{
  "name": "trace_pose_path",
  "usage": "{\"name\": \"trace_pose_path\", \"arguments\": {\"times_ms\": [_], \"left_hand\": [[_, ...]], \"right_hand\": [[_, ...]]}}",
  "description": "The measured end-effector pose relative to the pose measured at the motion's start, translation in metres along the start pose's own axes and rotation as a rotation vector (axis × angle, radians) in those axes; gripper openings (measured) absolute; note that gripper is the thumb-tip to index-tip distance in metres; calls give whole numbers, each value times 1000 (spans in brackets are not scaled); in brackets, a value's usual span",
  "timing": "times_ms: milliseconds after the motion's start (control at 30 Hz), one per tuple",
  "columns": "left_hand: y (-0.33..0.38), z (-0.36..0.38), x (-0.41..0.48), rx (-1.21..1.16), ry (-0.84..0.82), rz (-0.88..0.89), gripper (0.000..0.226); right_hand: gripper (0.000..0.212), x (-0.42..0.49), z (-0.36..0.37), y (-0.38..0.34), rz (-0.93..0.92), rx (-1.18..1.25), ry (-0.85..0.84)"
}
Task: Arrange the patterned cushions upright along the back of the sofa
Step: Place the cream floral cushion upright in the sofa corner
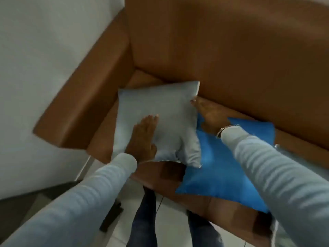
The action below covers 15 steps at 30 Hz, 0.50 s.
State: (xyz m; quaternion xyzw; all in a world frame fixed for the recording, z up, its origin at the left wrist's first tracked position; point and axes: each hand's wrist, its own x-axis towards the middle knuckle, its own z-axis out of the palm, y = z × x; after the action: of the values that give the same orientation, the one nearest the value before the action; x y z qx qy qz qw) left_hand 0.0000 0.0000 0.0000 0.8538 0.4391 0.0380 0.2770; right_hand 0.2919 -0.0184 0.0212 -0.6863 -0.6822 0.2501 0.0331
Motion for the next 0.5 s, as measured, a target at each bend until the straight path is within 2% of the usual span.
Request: {"name": "trace_pose_path", "arguments": {"times_ms": [67, 133, 200, 233, 300, 367, 433, 500], "left_hand": [[-19, 26, -12, 289, -50, -6, 116], [-28, 52, -23, 480, -96, -36, 127], [-32, 61, -15, 525, -75, -105, 119], [-31, 59, -8, 495, -36, -136, 109], [-29, 45, 4, 323, 136, -82, 77], [-28, 17, 11, 145, 287, 7, 51], [-30, -31, 25, 53, 399, 39, 39], [-29, -91, 49, -75, 447, 33, 31]], "right_hand": [[90, 23, 23, 4, -56, -81, -61], [84, 35, 41, 1, -21, -119, -108], [64, 44, 58, -2, 31, -138, -53], [53, 44, 61, -3, 36, -150, -1], [35, 43, 52, -4, 0, -151, 136], [28, 42, 30, -12, -49, -7, 266], [27, 47, -1, -27, -86, 170, 383], [18, 57, -33, -45, -21, 307, 459]]}}
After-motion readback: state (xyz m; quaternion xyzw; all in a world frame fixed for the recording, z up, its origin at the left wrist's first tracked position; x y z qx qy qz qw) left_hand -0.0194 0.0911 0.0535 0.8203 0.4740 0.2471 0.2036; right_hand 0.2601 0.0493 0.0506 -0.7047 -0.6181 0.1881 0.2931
